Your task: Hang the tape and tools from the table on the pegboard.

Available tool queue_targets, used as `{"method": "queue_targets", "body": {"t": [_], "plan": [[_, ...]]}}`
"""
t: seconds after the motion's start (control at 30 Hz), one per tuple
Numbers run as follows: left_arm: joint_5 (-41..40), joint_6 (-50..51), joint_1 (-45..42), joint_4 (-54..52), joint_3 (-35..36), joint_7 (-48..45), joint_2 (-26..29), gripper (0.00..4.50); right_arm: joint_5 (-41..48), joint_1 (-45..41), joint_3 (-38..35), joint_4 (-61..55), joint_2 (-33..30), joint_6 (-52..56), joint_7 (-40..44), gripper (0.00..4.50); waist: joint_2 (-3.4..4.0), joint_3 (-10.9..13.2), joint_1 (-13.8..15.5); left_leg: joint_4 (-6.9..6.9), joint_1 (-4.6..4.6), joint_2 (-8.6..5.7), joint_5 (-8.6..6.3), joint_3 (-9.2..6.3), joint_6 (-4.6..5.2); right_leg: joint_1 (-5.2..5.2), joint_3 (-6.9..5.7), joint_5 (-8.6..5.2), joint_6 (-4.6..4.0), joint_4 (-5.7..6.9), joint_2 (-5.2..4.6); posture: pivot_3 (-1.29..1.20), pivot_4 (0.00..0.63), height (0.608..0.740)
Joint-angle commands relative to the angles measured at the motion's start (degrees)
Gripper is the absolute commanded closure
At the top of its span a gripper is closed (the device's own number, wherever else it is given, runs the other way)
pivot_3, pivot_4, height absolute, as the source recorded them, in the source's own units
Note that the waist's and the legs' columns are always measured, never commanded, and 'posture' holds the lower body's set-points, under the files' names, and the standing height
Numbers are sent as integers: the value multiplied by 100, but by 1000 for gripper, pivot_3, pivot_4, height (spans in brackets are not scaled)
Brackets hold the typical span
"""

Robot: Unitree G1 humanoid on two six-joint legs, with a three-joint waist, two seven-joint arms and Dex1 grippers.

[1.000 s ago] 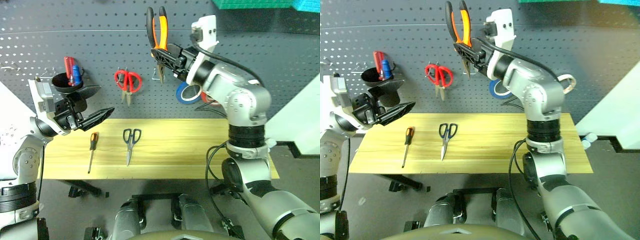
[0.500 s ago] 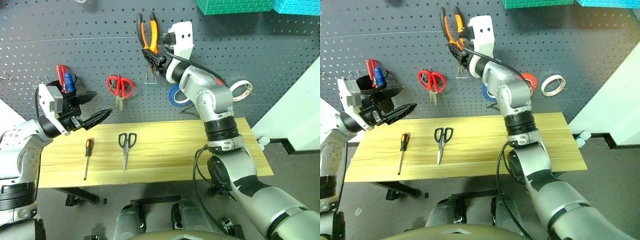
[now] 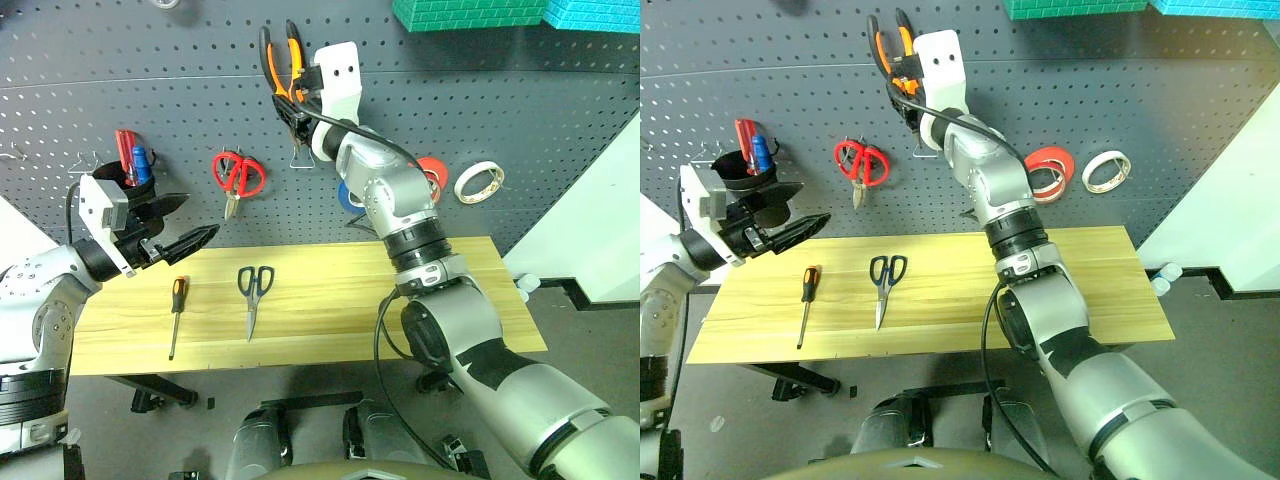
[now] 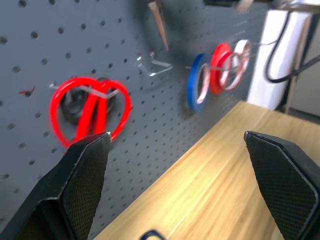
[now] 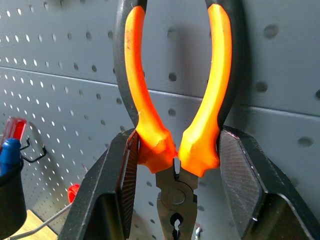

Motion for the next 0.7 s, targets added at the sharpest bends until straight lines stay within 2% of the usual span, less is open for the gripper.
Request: {"method": "queue_targets", "body": {"t": [0.03, 0.37, 0.7], "plan": [[251, -187, -200, 67, -20, 304, -68, 0, -69, -430, -73, 232, 91, -412, -42, 2472, -1, 1, 3, 0, 1, 2, 0, 0, 0, 0, 0, 0, 0, 0, -1, -6, 96, 730], [401, -168, -239, -65, -163, 468, -204, 0, -345, -550, -1, 947, 104, -1011, -131, 2472, -12, 46, 73, -1, 6, 6, 0, 1, 0, 1, 8, -1, -1, -1, -4, 20, 140, 730], [395, -74, -71, -226, -113, 404, -185, 0, -728, 68, 267, 409, 2, -930, -127, 2472, -33, 191, 176, -6, 14, 9, -1, 4, -1, 2, 18, -2, -5, -3, -11, 4, 170, 730]]}}
